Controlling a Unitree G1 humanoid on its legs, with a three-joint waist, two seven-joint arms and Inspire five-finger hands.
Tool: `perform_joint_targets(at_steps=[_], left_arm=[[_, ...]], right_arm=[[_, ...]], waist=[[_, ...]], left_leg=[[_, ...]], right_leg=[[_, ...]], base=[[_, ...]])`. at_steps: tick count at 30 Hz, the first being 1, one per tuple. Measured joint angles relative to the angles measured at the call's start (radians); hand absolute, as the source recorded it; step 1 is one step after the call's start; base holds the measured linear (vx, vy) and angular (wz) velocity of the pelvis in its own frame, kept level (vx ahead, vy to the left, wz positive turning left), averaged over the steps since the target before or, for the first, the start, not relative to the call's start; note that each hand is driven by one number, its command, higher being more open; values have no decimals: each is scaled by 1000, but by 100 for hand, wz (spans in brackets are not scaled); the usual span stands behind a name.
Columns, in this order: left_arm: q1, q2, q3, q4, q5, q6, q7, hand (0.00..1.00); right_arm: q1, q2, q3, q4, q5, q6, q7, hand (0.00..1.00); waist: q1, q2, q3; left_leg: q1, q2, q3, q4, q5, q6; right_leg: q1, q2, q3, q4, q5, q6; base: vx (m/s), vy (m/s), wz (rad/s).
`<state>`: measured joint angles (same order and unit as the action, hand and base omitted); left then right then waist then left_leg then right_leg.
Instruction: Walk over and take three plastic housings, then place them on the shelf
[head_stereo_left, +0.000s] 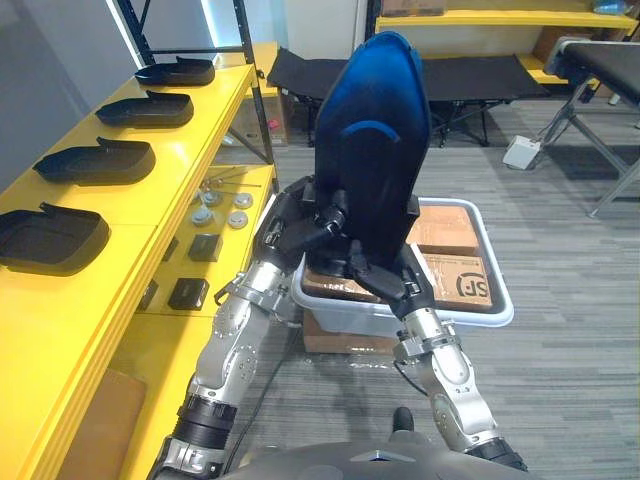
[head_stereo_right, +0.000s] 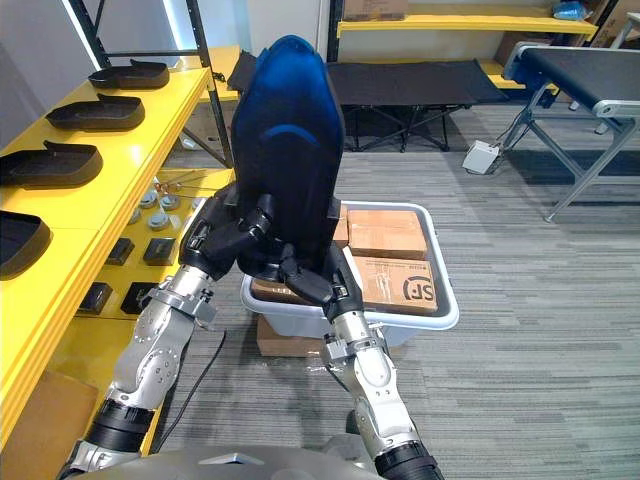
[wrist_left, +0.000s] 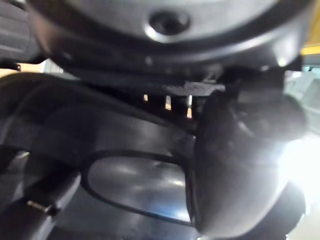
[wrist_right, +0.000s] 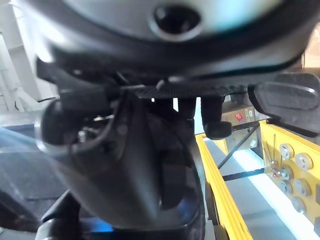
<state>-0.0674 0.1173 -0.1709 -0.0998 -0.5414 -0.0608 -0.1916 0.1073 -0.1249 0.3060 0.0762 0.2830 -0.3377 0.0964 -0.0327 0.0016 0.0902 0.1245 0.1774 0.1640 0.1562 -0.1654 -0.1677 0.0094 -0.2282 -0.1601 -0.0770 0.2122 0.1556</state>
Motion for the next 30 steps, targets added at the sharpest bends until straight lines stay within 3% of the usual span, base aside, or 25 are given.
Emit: perform_joint_targets(at_steps=[3,4,12,16,19,24,27,29,30], left_arm=[[0,1,-2,0,-1,1,-1,0],[0,1,-2,1,-1,1,-1,0],[2,2,-42,17,9,-6,47,0],[43,-18,-56,16,120,-31,152,0],[103,-37,-15,16,214,-37,252,0],[156,-75,136,10,305,-194,391,0],[156,-88,243,10,323,-290,477,0],[159,-105,306,1,317,-382,514,0],[166,-112,324,-17,313,-400,520,0]], right_arm=[[0,1,4,0,0,0,-14,0],[0,1,7,0,0,0,-17,100],[-1,-20,16,0,8,-2,-30,100],[-1,-21,-10,-29,88,0,6,100],[-1,-19,-49,-117,248,10,98,100],[28,-16,-134,-212,611,134,429,100],[66,-13,-144,-259,720,221,535,100],[109,7,-166,-266,728,289,558,100],[131,15,-175,-266,726,315,558,100]], waist=[[3,-5,-3],[3,-6,-4],[4,-7,-5],[0,-6,-6],[0,-6,-5],[8,-8,-4],[4,-10,-2],[8,-14,0],[12,-15,1]], left_leg=[[-4,-2,-5,3,0,0],[-5,-3,-5,4,0,1],[-11,-2,-8,13,0,1],[-10,-2,-6,13,0,1],[-11,-2,-6,12,0,1],[-11,-1,-9,12,-1,0],[-10,1,-11,12,-1,-1],[-11,1,-17,11,-2,-1],[-11,2,-18,10,-2,-1]], right_leg=[[0,-3,-4,0,0,0],[0,-4,-4,0,0,0],[-1,-4,-5,0,0,0],[-1,-4,-4,0,0,0],[-1,-4,-4,0,0,0],[2,-4,-6,0,-1,-1],[5,-4,-13,0,-7,-8],[9,-4,-20,0,-12,-12],[9,-4,-21,0,-13,-13]], base=[[-8,6,3],[-6,8,3],[0,0,0],[0,0,0],[0,0,0],[0,0,0],[0,0,2],[0,0,8],[0,0,7]])
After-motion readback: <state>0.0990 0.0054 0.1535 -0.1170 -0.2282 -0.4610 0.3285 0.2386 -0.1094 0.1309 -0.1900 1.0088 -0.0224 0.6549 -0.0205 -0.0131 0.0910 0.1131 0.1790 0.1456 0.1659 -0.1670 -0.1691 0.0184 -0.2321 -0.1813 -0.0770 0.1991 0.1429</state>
